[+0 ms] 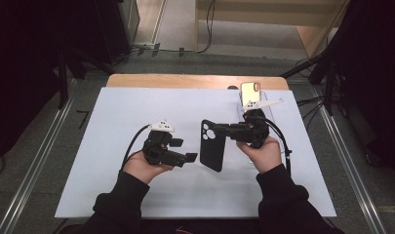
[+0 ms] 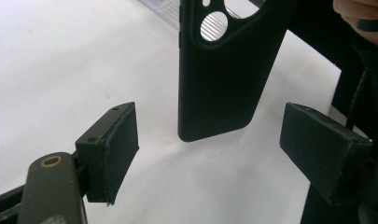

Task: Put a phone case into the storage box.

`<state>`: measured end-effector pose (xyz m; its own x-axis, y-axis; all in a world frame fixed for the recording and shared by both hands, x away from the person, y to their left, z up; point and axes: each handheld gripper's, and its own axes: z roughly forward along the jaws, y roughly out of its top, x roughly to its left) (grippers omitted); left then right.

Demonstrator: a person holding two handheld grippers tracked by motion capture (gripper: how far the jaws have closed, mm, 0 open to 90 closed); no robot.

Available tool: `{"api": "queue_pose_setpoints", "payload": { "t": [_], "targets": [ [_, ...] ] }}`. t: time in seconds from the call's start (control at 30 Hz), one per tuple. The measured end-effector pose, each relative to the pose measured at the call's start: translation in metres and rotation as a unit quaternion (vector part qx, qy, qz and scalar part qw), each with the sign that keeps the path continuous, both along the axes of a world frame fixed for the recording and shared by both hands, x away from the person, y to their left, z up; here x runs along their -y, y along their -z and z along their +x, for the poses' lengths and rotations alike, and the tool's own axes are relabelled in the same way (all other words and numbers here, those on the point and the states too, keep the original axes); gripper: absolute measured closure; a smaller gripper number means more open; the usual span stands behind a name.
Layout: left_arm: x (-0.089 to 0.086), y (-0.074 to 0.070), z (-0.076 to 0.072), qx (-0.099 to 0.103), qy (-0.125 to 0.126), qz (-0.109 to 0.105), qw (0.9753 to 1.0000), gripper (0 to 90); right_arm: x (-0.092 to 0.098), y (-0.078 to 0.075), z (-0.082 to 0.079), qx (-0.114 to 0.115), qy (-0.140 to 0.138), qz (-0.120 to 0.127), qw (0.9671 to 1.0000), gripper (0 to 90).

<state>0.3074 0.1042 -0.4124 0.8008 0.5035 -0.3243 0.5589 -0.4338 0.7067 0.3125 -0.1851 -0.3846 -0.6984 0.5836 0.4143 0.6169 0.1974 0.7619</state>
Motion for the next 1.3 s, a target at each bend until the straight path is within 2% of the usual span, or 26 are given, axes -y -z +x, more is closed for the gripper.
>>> {"api": "queue_pose_setpoints", "payload": {
  "t": [0.1, 0.2, 0.33, 0.43, 0.47, 0.5, 0.57, 0.67, 0.83, 0.93, 1.13, 1.3],
  "targets": [
    [0.0, -0.004, 0.001, 0.01, 0.013, 0.0, 0.9999, 21.8, 0.001, 0.0, 0.0, 0.003, -0.019, 0.001, 0.9998, 77.3],
    [0.001, -0.009, 0.0, 0.029, 0.015, 0.006, 0.9994, 21.7, 0.0, -0.001, -0.002, 0.01, -0.045, -0.005, 0.9989, 77.3],
    [0.002, -0.013, 0.002, 0.03, 0.018, 0.006, 0.9994, 21.6, 0.0, -0.002, -0.003, 0.018, -0.068, -0.009, 0.9975, 77.2],
    [0.002, -0.015, 0.004, 0.024, 0.02, -0.005, 0.9995, 21.7, 0.0, -0.001, -0.003, 0.014, -0.081, -0.005, 0.9966, 77.2],
    [0.001, -0.015, 0.005, 0.02, 0.028, -0.013, 0.9993, 22.6, -0.001, -0.001, -0.003, 0.014, -0.086, -0.003, 0.9962, 77.2],
    [0.001, -0.015, 0.005, 0.02, 0.033, -0.019, 0.9991, 27.4, -0.001, -0.001, -0.003, 0.015, -0.09, -0.003, 0.9958, 77.2],
    [0.001, -0.017, 0.005, 0.019, 0.039, -0.021, 0.9988, 30.8, -0.002, -0.001, -0.004, 0.014, -0.098, -0.003, 0.9951, 77.2],
    [0.003, -0.02, 0.005, 0.028, 0.044, -0.02, 0.9985, 30.6, -0.004, -0.001, -0.004, 0.014, -0.108, -0.002, 0.994, 77.2],
    [0.007, -0.023, 0.005, 0.032, 0.071, -0.024, 0.9967, 30.6, -0.007, 0.0, -0.005, 0.018, -0.127, 0.005, 0.9917, 77.2],
    [0.009, -0.022, 0.005, 0.033, 0.077, -0.016, 0.9964, 30.7, -0.01, 0.0, -0.007, 0.019, -0.137, 0.003, 0.9904, 77.2],
    [0.011, -0.02, 0.007, 0.037, 0.088, -0.015, 0.9953, 31.1, -0.014, 0.001, -0.007, 0.019, -0.154, 0.006, 0.9878, 77.2],
    [0.012, -0.019, 0.006, 0.044, 0.099, -0.015, 0.994, 35.8, -0.018, 0.0, -0.01, 0.023, -0.167, 0.014, 0.9856, 77.2]
  ]
}}
